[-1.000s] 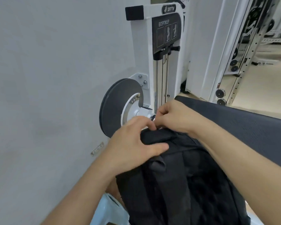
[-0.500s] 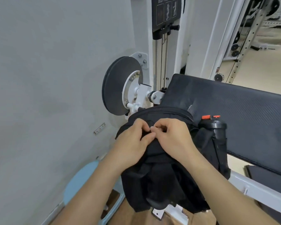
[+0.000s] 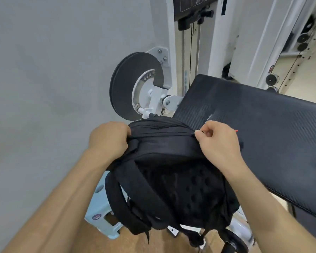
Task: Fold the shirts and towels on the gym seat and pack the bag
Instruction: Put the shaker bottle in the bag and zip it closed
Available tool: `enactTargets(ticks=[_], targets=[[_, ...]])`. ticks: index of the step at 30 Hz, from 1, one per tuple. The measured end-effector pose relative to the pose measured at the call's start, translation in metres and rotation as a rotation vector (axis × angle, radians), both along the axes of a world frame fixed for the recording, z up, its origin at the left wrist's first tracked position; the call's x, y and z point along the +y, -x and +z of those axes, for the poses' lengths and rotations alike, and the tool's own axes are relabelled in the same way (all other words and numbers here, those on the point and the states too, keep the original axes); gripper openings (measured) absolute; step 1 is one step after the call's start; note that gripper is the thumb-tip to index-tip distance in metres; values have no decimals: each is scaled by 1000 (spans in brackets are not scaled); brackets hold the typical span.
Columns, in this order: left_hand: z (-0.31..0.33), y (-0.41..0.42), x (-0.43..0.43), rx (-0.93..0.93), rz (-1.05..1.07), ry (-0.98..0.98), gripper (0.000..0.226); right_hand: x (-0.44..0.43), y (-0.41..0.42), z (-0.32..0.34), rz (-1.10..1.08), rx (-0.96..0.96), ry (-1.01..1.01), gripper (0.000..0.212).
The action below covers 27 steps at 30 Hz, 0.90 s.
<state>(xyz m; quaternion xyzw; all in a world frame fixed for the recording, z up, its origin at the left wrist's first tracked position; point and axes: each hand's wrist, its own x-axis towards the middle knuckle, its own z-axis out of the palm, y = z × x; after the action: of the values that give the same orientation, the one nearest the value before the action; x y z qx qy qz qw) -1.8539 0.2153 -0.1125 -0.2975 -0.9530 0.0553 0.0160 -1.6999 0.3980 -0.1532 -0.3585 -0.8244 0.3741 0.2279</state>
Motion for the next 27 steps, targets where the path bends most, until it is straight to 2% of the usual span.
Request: enactTargets(ticks=[2,4,6,8,10,13,17,20,22,27], targets=[[9,-21,27,107,-45,19,28,-2,-1,-7,18,48,57,30],[9,-55,56,217,-203,-155,29,3,-1,-11,8,156,165,28],[-7,-84,80,223,-423,-271,22,10,-2,-13,20,271,319,24],[-29,-84,94,198,-533,-278,19,11,-5,-15,57,335,417,22],[-41,-69,94,205,-558,-312,24,8,-7,-20,56,353,337,18],[-43,-53,90,216,-596,-333,31,3,-6,-33,-19,334,81,20],[-35,-25,81,266,-566,-316,33,12,-12,-60,-181,253,63,26],[-30,-13,77,272,-425,-190,37,3,-10,-70,-194,137,-30,25],[-28,-17,86,279,-343,-75,38,-7,-2,-69,-183,130,-47,26],[-48,-41,105,101,-458,50,34,0,1,-70,-214,143,38,30]])
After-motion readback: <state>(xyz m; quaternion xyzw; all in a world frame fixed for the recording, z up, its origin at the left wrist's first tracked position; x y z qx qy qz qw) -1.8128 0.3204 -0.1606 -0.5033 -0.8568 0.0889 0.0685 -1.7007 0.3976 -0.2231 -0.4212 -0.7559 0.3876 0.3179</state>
